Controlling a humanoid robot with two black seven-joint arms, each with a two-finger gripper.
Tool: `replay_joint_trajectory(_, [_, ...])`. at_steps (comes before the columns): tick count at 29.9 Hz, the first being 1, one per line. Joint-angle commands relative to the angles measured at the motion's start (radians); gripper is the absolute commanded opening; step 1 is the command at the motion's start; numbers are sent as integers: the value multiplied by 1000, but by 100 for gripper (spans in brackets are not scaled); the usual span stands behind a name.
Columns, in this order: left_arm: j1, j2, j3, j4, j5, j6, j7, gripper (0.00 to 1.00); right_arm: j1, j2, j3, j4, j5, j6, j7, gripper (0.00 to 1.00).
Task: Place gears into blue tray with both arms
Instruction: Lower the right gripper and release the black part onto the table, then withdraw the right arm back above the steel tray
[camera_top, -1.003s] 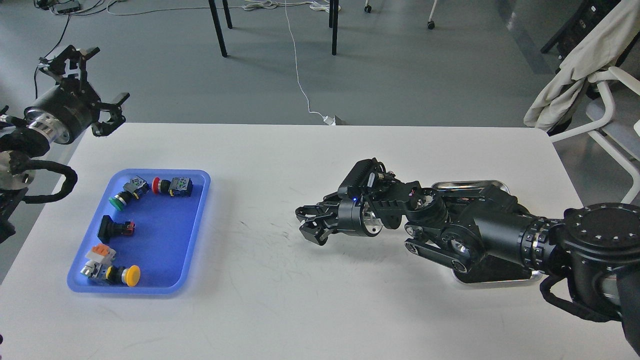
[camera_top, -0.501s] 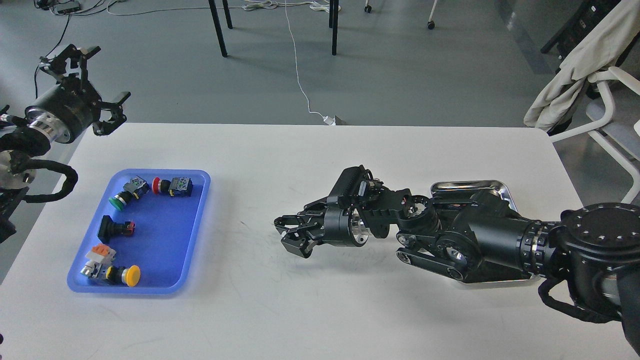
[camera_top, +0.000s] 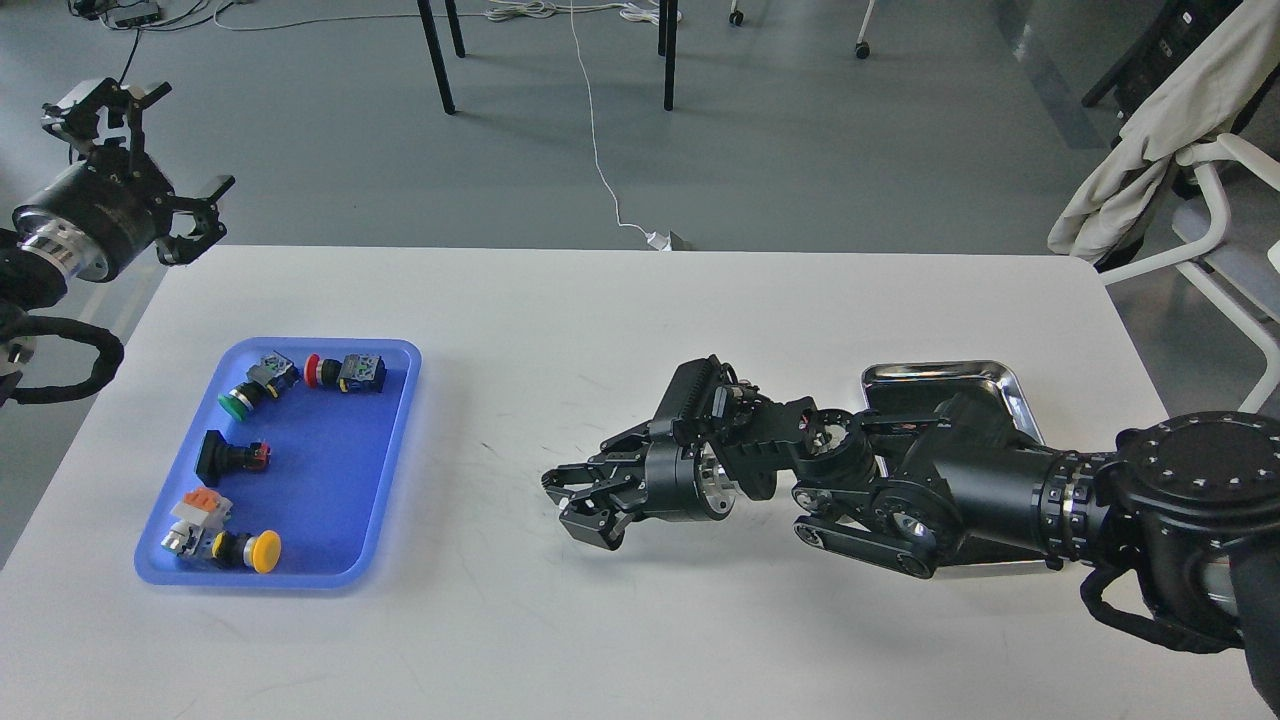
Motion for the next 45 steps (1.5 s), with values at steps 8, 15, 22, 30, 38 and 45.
replay_joint_trajectory(8, [-1, 20, -1, -3, 0, 0, 0, 99, -14, 0, -3, -18, 1, 0, -2, 4])
replay_joint_trajectory(15, [0, 29, 0, -3, -1, 0, 0, 99, -14, 0, 37, -29, 4, -8, -8, 49])
replay_joint_trajectory(22, [0, 41, 0, -3, -1, 0, 0, 99, -15, 0, 80, -61, 19, -12, -17, 54])
replay_joint_trajectory(30, [0, 47, 3, -2, 0, 0, 0, 99, -14, 0, 269, -87, 24, -15, -33, 67])
replay_joint_trajectory(38, [-8, 90, 15, 7, 8, 0, 11, 99, -17, 0, 522, -118, 158, -20, -59, 76])
replay_joint_trajectory(45, [-50, 101, 32, 23, 116, 0, -5, 99, -14, 0, 643, -118, 408, -55, -131, 83])
